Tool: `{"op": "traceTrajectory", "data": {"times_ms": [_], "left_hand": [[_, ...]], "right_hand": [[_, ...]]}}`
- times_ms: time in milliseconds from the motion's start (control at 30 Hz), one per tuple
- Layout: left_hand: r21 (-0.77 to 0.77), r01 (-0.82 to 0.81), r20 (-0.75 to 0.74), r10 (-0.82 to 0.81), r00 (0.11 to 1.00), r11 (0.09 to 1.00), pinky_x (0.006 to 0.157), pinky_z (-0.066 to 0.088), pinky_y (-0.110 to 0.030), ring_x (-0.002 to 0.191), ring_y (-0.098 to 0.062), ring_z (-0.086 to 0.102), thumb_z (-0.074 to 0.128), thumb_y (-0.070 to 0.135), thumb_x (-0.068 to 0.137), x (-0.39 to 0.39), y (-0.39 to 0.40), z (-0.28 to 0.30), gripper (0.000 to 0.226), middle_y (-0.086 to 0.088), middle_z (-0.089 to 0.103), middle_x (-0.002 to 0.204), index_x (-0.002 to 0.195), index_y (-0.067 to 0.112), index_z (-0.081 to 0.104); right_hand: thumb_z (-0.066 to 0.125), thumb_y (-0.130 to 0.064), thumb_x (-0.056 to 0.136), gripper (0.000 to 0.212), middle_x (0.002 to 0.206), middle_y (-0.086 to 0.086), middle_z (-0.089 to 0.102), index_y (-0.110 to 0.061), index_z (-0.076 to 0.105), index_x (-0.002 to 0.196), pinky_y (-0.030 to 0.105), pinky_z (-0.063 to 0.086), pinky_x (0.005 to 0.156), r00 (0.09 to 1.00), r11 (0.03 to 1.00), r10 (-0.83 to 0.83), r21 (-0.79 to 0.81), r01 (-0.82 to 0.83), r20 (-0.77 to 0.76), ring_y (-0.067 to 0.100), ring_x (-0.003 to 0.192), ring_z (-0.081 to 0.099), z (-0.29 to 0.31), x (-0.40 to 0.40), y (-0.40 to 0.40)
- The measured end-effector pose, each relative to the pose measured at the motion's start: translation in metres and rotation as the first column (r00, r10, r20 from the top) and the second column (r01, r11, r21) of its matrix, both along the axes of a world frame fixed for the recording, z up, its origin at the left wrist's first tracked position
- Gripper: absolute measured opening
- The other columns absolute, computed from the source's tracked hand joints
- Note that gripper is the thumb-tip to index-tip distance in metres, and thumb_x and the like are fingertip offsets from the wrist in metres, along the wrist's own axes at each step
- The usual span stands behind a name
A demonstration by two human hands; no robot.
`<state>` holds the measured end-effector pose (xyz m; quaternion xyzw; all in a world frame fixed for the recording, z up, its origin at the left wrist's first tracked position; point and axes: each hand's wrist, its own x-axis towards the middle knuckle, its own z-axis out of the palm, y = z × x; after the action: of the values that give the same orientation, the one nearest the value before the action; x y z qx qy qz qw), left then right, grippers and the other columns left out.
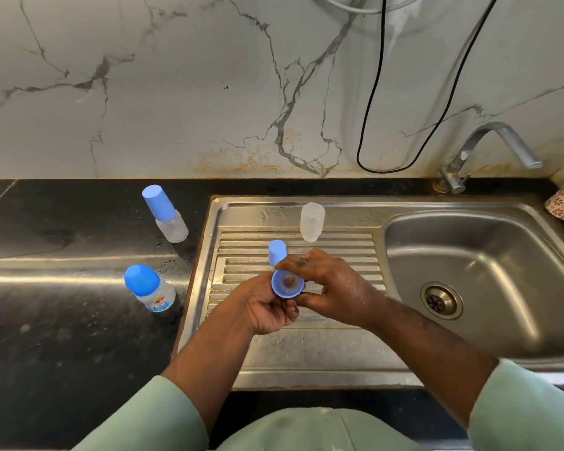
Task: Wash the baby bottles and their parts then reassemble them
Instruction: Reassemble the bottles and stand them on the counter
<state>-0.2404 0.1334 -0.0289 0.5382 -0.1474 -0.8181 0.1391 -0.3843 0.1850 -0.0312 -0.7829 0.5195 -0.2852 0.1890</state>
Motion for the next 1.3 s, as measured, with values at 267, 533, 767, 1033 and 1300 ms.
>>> {"op": "traceTrajectory", "data": {"times_ms": [267,533,767,1033,1300], "left_hand": [[-0.387,-0.099,0.142,0.166,0.976,0.917,0.047,0.039,-0.022,0.052,-0.013,0.051,0.053,0.013,0.101,-0.004,0.006,-0.005,0.019,-0.005,0.064,0.065,0.091,0.007,0.068],[-0.231,-0.092,-0.140,0.060,0.988,0.969,0.068,0.045,-0.030,0.066,-0.018,0.058,0.064,0.047,0.088,0.002,0.006,0.008,0.044,-0.010,0.068,0.076,0.097,0.006,0.074],[-0.115,-0.083,-0.202,0.058,0.978,0.990,0.069,0.043,-0.030,0.069,-0.021,0.058,0.070,0.031,0.074,0.006,-0.003,0.008,0.042,-0.013,0.068,0.083,0.107,0.005,0.069],[-0.151,-0.071,-0.034,0.067,0.997,0.986,0.061,0.047,-0.027,0.063,-0.018,0.055,0.055,0.007,0.095,0.000,-0.010,0.011,0.014,-0.014,0.064,0.072,0.089,-0.002,0.064],[-0.199,-0.192,0.088,0.213,0.973,0.961,0.055,0.050,-0.029,0.060,-0.017,0.059,0.063,0.013,0.094,-0.019,-0.006,0.001,0.010,-0.010,0.064,0.076,0.097,0.003,0.062]], "right_hand": [[0.075,-0.015,0.084,0.044,0.097,-0.028,0.066,-0.028,0.062,0.125,0.012,0.047,0.079,0.940,0.941,-0.146,0.335,0.036,0.308,-0.005,0.086,0.060,0.013,-0.007,-0.001],[0.066,-0.016,0.091,0.024,0.102,0.001,0.070,-0.011,0.071,0.114,0.023,0.058,0.075,0.875,0.913,-0.379,0.276,0.300,0.300,0.014,0.086,0.066,0.027,-0.003,-0.019],[0.073,-0.012,0.084,0.021,0.095,-0.005,0.064,-0.012,0.073,0.105,0.010,0.047,0.065,0.909,0.932,-0.331,0.238,0.273,0.252,0.007,0.075,0.059,0.030,-0.004,-0.016],[0.069,-0.011,0.088,0.025,0.097,-0.003,0.056,-0.009,0.071,0.113,0.017,0.045,0.072,0.997,0.994,-0.077,0.072,0.078,-0.021,0.011,0.083,0.054,0.035,-0.009,-0.019],[0.063,-0.016,0.094,0.027,0.098,-0.003,0.050,-0.012,0.069,0.120,0.011,0.034,0.072,0.986,0.987,-0.111,0.098,0.124,-0.125,0.010,0.087,0.048,0.025,-0.011,-0.024]]}}
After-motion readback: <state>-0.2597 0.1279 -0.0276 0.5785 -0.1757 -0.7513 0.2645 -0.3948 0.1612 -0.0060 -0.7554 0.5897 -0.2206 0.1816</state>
